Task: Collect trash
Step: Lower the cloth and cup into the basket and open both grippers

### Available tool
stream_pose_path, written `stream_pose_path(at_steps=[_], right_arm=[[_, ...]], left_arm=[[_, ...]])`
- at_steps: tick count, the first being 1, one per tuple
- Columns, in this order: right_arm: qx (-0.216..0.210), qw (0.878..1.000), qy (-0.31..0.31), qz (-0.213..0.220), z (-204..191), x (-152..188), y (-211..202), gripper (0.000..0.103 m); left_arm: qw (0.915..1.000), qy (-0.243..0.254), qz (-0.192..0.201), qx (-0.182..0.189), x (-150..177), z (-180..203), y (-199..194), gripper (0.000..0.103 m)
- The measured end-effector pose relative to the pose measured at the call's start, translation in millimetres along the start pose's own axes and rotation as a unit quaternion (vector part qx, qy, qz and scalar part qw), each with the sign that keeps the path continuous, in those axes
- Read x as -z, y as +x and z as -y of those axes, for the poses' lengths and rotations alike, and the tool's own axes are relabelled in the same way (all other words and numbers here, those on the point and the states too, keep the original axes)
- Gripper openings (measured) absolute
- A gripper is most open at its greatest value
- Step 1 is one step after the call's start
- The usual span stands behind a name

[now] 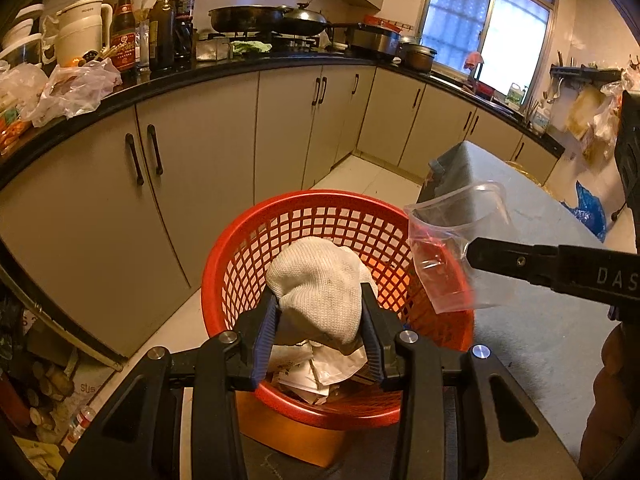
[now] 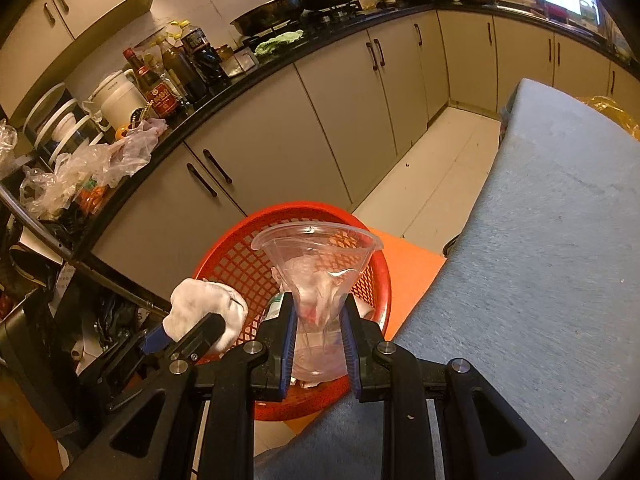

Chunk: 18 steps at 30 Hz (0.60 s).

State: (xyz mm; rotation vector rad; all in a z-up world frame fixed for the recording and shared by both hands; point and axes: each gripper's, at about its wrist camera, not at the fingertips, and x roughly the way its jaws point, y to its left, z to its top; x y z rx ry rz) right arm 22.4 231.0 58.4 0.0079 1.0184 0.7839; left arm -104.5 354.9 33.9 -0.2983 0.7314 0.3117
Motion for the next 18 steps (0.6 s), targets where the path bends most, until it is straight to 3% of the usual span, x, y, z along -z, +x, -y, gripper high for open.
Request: stream_pose_path(at_steps=[18], right_arm=[[0.002,1.000,0.004,-0.016,-2,-6,24,0.023]], left_arm=[[0.9999,0.006,-0.012,-0.006,-1,-3,18,0.038]])
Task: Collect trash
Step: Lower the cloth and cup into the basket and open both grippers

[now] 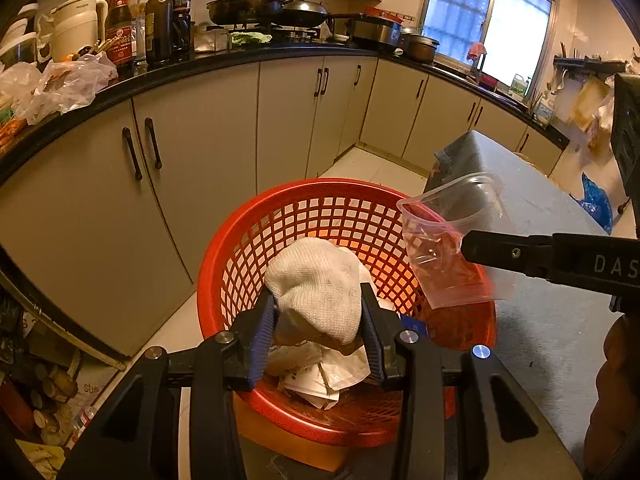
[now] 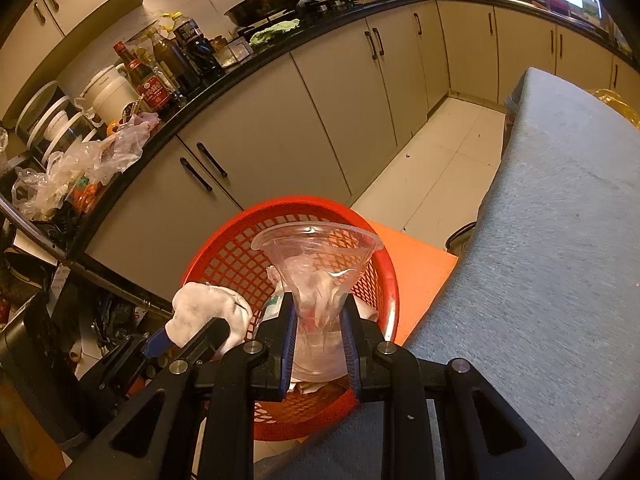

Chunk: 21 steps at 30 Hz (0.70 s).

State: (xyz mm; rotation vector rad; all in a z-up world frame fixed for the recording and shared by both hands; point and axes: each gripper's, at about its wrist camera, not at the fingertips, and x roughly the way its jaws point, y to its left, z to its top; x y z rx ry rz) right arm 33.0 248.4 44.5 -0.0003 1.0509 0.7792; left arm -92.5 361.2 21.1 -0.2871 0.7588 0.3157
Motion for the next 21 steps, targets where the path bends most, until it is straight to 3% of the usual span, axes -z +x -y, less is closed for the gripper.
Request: stream_pose_path(at_steps=[15,19,21], right_arm=[[-0.001,1.000,0.001,-0.007,-0.7,-1.6,7.4,0.026],[-0.007,1.000,0.001,-0.005,0.4,-2.3,4.0,0.039],[-0.006,1.000,-0.001,0.001,0.3,-2.6,0.3,0.040]], left_arm=[[1.0000,0.002,0.001,0.004,0.4,-2.3,3.4,0.042],[1.0000,0.002,0.006,0.006,0.6,-2.0,1.8,0.052],[0.9999,0.001,0.011,0.007,0.4,-1.8,-0.1,0.059]])
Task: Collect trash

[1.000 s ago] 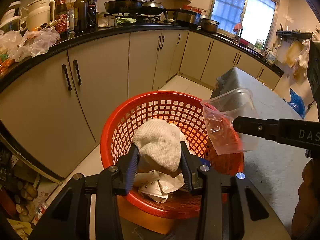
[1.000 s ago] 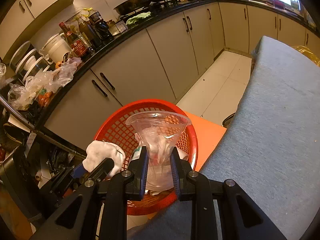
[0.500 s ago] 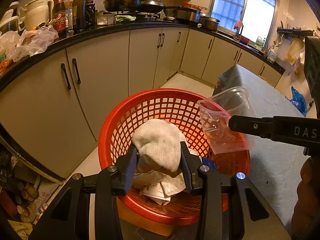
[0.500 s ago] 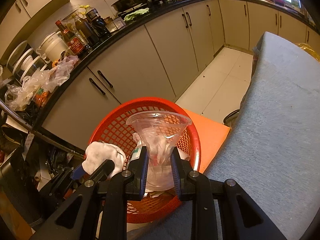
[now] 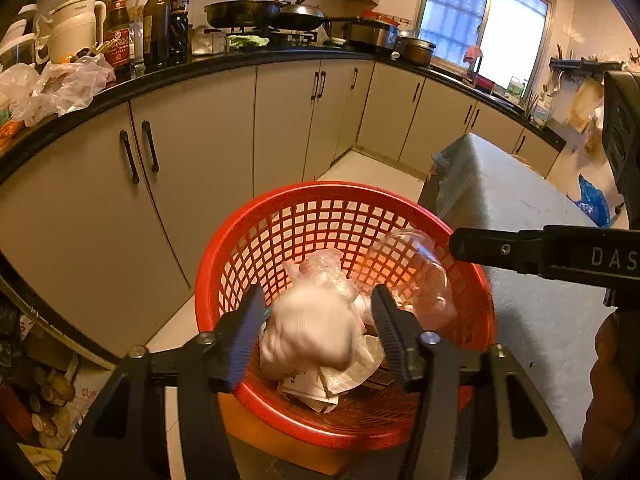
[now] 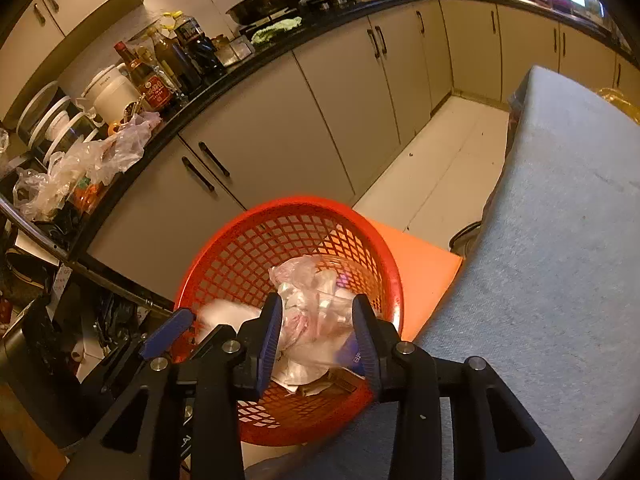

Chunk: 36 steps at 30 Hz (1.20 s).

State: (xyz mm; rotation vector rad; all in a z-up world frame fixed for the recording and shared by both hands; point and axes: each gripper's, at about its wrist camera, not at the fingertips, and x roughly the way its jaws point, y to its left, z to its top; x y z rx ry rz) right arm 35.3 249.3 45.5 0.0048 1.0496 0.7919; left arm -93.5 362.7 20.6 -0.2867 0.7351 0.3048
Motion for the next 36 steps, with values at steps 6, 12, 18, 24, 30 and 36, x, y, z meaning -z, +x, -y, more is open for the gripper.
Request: stream_pose_path(at_steps=[6,12,18,24,30,36], right_arm=[[0.008,1.000,-0.001,0.021,4,4,-20,0.044],[0.104,0.989,-0.059,0.090,-3,25,-60,0.073],[0.175,0.967,-0.114,0.143,-8,61,-95,0.090],[0.256,0.937,-0.136,0.197,3,100,-136,0.097],[0.285,0.920,-0.131,0.235,19,132,-167,0.101],[0.262,0.922,-0.121,0.259,28,154,-190,0.101]], left_arm=[[0.9994,0.002,0.034,-0.006,0,4,-15,0.066],[0.9929,-0.024,0.111,-0.034,6,5,-53,0.091],[0.9877,-0.026,0.136,-0.072,16,17,-77,0.095],[0.9830,-0.025,0.147,-0.107,36,33,-90,0.096],[0.9765,-0.004,0.154,-0.151,56,58,-96,0.096],[0.9748,0.028,0.162,-0.151,69,86,-109,0.100]])
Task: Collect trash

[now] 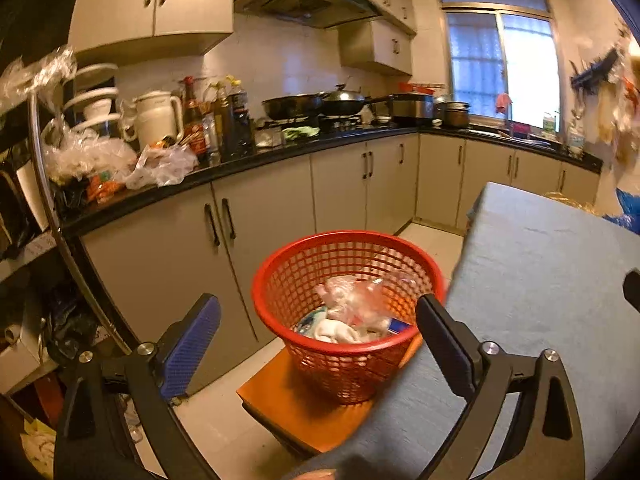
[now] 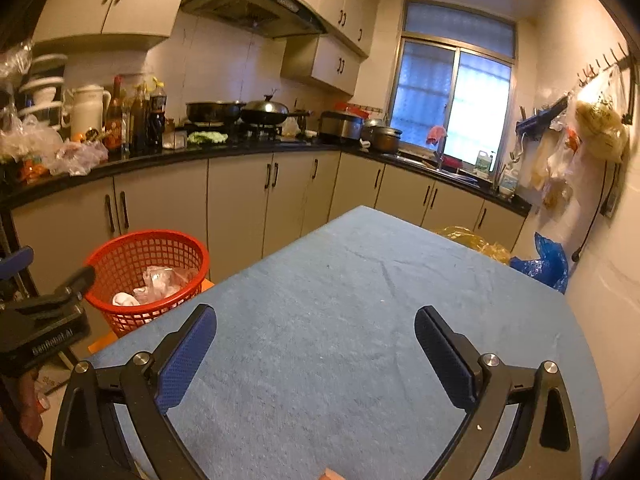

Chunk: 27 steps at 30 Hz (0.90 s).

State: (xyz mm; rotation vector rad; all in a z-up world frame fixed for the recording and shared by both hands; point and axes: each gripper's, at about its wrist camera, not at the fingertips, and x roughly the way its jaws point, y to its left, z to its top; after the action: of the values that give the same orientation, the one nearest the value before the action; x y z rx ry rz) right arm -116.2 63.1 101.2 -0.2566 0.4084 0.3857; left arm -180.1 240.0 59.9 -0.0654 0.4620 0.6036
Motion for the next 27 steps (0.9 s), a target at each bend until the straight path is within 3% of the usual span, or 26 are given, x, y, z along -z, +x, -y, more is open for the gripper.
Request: stream_pose_path(at_steps=[4,8,11,27], right_arm=[[-0.014,1.000,0.020,0.007,8,5,-10,0.102],[-0.028,0.998,0.036,0.032,17,6,-25,0.102],[-0.030,0.997,0.043,0.054,20,6,-37,0.103],[-0.029,0.998,0.038,0.042,15,10,-35,0.103]], left_arm=[[0.9998,0.008,0.019,0.000,3,7,-17,0.100],[0.9975,0.011,0.063,-0.029,1,9,-36,0.101],[0.9966,0.012,0.079,-0.022,-1,11,-45,0.103],[0.9961,0.031,0.075,-0.034,5,23,-44,0.103]])
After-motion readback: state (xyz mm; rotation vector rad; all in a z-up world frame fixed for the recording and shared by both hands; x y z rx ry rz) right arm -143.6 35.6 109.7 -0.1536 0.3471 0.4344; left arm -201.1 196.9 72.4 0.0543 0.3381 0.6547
